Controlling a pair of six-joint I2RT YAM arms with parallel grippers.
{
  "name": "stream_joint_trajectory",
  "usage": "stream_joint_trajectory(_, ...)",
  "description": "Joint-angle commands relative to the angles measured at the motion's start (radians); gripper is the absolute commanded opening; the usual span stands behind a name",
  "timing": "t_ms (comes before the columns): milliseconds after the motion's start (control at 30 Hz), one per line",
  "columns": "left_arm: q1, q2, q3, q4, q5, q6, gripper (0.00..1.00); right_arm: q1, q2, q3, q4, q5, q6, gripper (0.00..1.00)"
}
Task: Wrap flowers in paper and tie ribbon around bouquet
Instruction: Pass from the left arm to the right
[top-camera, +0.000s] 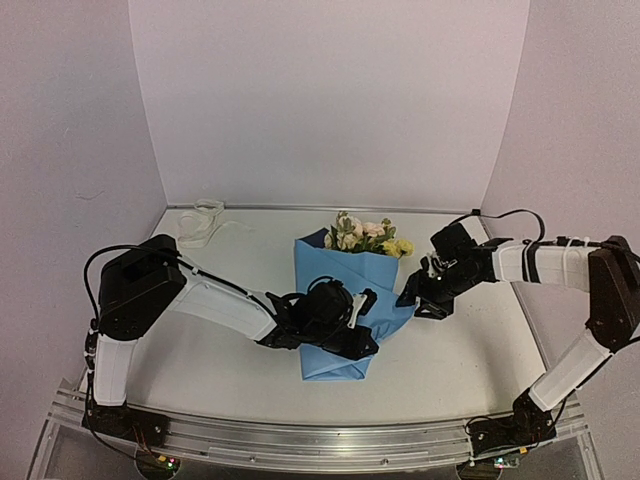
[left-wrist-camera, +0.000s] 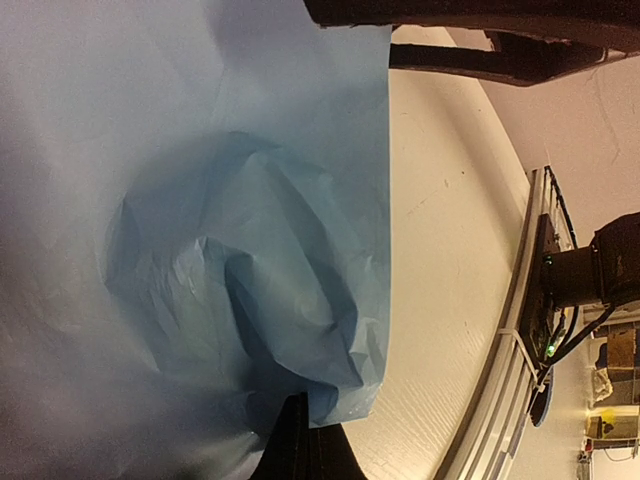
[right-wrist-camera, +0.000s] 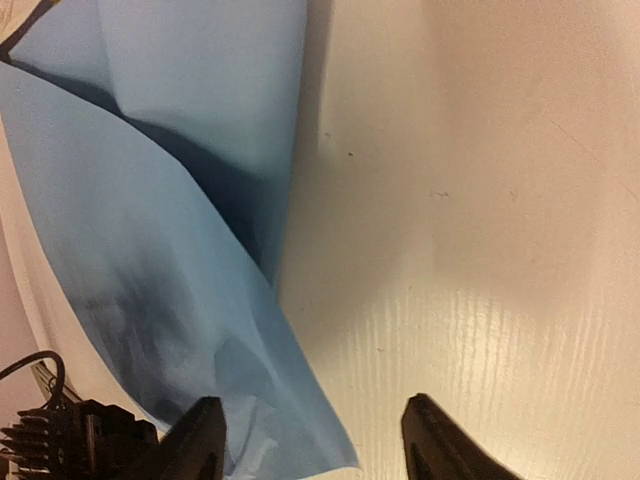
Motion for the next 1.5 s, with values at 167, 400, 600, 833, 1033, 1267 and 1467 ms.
stream_joint_trajectory(167,-0.001,-0.050,0.000,0.027,0.007,0.022,0.09,0.021,0.013,-0.069,0.180,0.091,0.092,0.04)
stream_joint_trajectory(400,0.029,-0.187,-0.033,-0.023,0.025,0.028,0.32,0.050,-0.035,-0.181,0.296,0.203,0.140,0.00)
stream_joint_trajectory(600,0.163,-0.292,-0.115,-0.060,0.145,-0.027,0.26,0.083,-0.041,-0.222,0.337,0.282,0.157,0.00)
stream_joint_trajectory(833,0.239,-0.343,-0.231,-0.173,0.309,0.055,0.15,0.092,-0.020,-0.182,0.322,0.341,0.136,0.00)
stream_joint_trajectory(1033,0.240,-0.337,-0.298,-0.145,0.400,0.033,0.13,0.092,0.010,-0.148,0.312,0.344,0.124,0.00)
stream_joint_trajectory(1267,0.240,-0.228,-0.285,-0.139,0.427,0.030,0.12,0.092,0.041,-0.108,0.304,0.339,0.098,0.00)
stream_joint_trajectory(1467,0.240,-0.167,-0.269,-0.188,0.385,0.019,0.11,0.105,0.046,-0.034,0.205,0.332,0.070,0.15)
